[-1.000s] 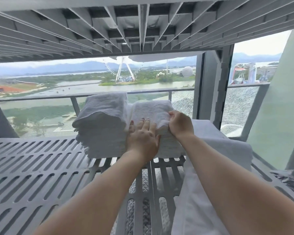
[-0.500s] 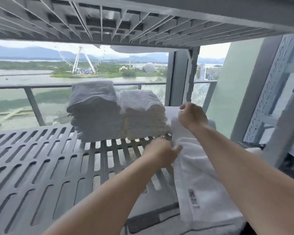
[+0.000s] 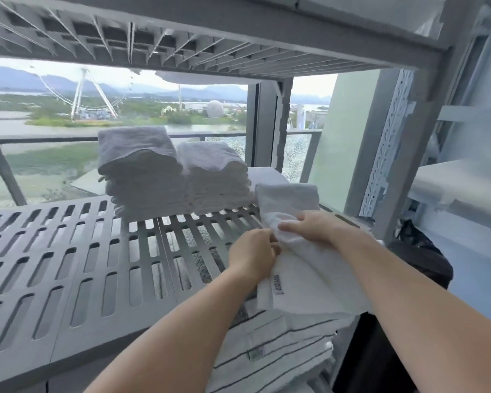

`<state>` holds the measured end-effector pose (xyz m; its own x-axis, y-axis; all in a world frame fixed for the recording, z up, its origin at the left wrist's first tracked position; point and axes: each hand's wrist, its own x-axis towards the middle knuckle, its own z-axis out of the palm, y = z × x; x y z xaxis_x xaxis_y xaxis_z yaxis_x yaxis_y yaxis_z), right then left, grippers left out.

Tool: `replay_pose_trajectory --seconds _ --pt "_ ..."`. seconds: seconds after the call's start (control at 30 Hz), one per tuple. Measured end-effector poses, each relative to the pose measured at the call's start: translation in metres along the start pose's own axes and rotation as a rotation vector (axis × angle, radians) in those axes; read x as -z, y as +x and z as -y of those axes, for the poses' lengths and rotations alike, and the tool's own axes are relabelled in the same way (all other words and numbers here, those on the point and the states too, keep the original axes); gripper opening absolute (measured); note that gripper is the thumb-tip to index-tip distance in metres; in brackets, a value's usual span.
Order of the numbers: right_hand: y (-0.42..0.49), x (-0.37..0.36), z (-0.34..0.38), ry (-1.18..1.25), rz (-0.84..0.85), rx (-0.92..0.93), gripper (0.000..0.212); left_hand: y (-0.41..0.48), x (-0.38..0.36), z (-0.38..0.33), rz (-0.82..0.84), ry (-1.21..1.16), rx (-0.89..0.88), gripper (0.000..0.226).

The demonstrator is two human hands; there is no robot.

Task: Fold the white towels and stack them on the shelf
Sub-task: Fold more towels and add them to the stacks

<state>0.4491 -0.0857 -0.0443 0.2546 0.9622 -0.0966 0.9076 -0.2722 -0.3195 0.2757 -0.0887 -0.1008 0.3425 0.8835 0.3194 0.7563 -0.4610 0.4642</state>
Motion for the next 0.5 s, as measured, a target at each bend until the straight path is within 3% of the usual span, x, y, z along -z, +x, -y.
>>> replay_pose_trajectory --seconds 0.2,0.37,0.5 --pt "-0.038 -0.029 0.013 -0.077 -0.222 0.248 0.027 -0.045 0.02 0.016 -0.19 0.023 0.115 0.018" --pt "-0.077 -0.051 0.052 0.111 -0.424 0.34 0.037 -0.085 0.057 0.04 -0.274 -0.064 0.244 0.009" --pt "-0.107 -0.054 0.094 0.367 -0.396 0.434 0.03 -0.109 0.099 0.058 -0.355 -0.263 0.328 0.009"
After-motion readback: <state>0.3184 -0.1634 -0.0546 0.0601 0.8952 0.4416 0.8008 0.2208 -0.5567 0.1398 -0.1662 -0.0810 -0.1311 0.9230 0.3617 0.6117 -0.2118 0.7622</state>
